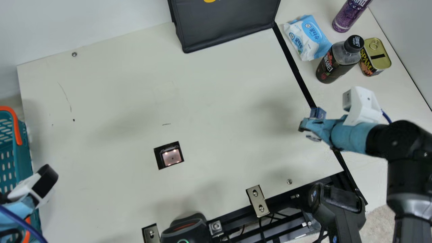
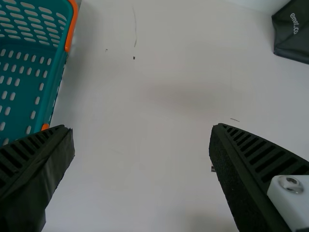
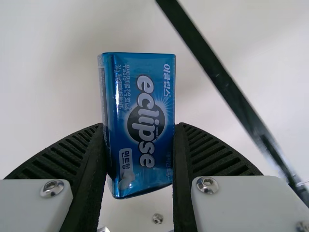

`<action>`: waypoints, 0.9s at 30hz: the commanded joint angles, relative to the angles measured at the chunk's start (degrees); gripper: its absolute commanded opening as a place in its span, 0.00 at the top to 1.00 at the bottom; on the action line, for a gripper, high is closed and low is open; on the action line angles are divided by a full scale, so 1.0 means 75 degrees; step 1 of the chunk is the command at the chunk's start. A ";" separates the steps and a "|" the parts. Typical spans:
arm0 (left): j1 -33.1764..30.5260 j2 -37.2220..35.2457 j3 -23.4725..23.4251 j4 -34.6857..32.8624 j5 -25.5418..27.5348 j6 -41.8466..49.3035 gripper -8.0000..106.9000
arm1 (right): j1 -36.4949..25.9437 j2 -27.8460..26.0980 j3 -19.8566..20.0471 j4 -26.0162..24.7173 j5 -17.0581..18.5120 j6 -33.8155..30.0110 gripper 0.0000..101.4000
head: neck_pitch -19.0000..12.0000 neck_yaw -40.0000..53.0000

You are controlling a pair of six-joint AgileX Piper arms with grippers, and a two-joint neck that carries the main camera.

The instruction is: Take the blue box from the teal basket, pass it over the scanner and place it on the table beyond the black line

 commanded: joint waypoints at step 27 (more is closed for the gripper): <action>0.0000 0.0000 0.0000 0.0000 0.0000 0.0000 0.15 | -0.2977 0.1282 -0.0691 -0.0977 -0.0561 -0.6134 1.00 | -0.0221 -0.0018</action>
